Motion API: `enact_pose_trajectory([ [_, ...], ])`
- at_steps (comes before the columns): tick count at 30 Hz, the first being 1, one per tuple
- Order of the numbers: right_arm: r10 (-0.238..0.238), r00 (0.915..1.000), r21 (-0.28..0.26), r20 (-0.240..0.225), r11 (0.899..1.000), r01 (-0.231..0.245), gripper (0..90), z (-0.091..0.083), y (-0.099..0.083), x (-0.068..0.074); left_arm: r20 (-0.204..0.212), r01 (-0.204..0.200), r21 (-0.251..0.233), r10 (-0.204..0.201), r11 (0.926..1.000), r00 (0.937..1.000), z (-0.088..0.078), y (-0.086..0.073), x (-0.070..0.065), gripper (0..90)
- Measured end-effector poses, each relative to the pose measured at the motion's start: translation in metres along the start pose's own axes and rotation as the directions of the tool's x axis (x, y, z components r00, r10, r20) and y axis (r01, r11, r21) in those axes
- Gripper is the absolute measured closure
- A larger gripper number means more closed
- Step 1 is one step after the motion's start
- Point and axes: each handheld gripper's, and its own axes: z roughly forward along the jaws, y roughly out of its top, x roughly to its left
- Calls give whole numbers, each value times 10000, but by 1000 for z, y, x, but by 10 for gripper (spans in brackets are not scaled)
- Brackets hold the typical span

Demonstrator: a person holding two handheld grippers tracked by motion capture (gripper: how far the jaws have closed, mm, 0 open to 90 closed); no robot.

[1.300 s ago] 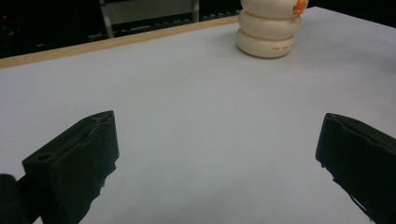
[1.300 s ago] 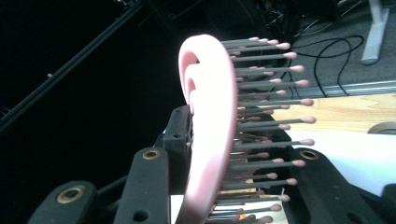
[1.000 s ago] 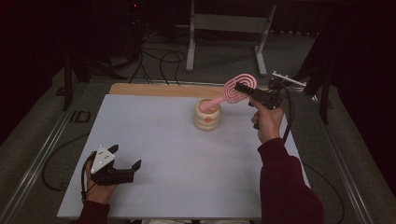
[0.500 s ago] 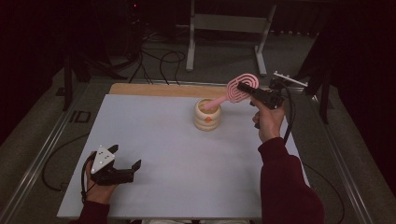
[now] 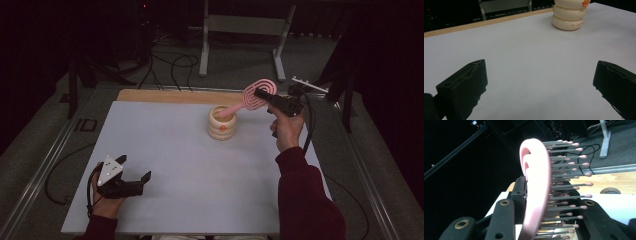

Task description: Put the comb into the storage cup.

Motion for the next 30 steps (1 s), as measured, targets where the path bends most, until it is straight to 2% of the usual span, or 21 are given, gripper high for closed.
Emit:
enact_pose_trajectory([
  [30,-123,9996,86,245,9999,121,641,10,-4,2,-10,-26,18,26,10000,10000,0,0,0,0],
])
